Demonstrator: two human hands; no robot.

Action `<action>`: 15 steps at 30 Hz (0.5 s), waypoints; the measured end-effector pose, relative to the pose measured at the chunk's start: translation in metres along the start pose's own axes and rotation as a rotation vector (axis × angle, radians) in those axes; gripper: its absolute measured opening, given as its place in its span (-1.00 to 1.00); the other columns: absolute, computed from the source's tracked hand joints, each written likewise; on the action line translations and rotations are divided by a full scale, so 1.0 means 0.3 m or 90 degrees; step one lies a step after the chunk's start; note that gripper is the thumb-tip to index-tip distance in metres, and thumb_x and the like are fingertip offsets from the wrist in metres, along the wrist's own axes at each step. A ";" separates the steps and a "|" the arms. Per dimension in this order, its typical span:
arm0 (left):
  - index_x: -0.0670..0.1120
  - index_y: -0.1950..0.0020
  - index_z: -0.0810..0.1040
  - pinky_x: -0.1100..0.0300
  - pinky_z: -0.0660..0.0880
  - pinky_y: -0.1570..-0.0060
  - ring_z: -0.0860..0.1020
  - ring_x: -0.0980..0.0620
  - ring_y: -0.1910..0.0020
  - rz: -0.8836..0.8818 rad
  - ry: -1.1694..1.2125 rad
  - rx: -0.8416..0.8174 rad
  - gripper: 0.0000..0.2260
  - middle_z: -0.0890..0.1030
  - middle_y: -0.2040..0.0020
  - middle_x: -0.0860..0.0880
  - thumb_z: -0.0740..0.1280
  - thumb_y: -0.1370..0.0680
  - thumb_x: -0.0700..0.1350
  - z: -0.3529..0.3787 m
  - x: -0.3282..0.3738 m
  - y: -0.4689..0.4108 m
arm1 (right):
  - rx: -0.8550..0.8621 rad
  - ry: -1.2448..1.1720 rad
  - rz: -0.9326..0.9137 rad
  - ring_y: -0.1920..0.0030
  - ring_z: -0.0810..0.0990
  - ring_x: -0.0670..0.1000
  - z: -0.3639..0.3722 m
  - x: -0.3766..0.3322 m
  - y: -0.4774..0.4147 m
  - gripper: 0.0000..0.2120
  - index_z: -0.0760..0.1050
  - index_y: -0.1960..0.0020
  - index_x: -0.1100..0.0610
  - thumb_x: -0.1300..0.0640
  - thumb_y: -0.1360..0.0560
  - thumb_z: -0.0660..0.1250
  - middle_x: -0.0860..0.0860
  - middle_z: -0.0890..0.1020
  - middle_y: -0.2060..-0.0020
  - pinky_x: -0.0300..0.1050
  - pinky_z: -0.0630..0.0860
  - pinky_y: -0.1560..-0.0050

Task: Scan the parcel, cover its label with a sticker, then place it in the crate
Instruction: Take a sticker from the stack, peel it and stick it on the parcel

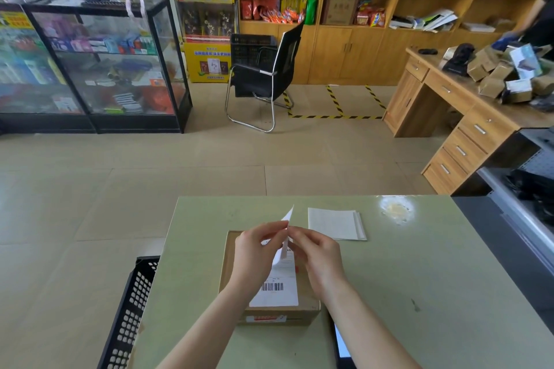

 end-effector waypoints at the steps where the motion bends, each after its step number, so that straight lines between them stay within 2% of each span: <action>1: 0.04 -0.03 0.71 0.20 0.58 -0.03 0.66 0.25 0.09 0.003 -0.002 -0.001 -0.86 0.73 0.13 0.16 0.41 -0.52 -0.10 0.002 0.003 0.000 | 0.002 0.003 -0.002 -0.04 0.68 0.18 -0.001 0.000 -0.002 -0.83 0.68 0.06 0.24 0.16 -0.40 0.47 0.20 0.72 0.06 0.09 0.55 -0.22; 6: 0.03 -0.04 0.71 0.25 0.57 -0.01 0.65 0.27 0.12 0.009 -0.011 -0.002 -0.85 0.73 0.14 0.15 0.40 -0.52 -0.13 0.014 0.010 -0.001 | 0.012 0.002 -0.015 -0.04 0.67 0.19 -0.007 -0.005 -0.009 -0.86 0.68 0.08 0.27 0.21 -0.43 0.44 0.22 0.71 0.07 0.04 0.55 -0.20; 11: 0.04 -0.06 0.71 0.24 0.56 -0.02 0.66 0.25 0.10 0.012 -0.018 -0.015 -0.85 0.73 0.12 0.14 0.40 -0.53 -0.10 0.019 0.013 -0.008 | 0.014 0.001 -0.009 0.03 0.70 0.12 -0.014 -0.007 -0.006 -0.85 0.69 0.12 0.22 0.13 -0.40 0.47 0.22 0.72 0.10 -0.03 0.55 0.09; 15: 0.04 -0.06 0.70 0.28 0.55 -0.01 0.65 0.25 0.08 0.013 -0.021 -0.021 -0.85 0.73 0.10 0.14 0.40 -0.53 -0.11 0.020 0.011 -0.011 | 0.014 0.015 -0.011 0.12 0.69 0.11 -0.020 -0.011 -0.005 -0.88 0.69 0.13 0.18 0.13 -0.40 0.47 0.19 0.73 0.14 0.01 0.54 0.10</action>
Point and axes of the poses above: each hand's wrist, its own y-axis away from the middle knuckle, its own z-axis out of the palm, x = y × z, the point moved 3 cm from there along -y, towards the middle knuckle
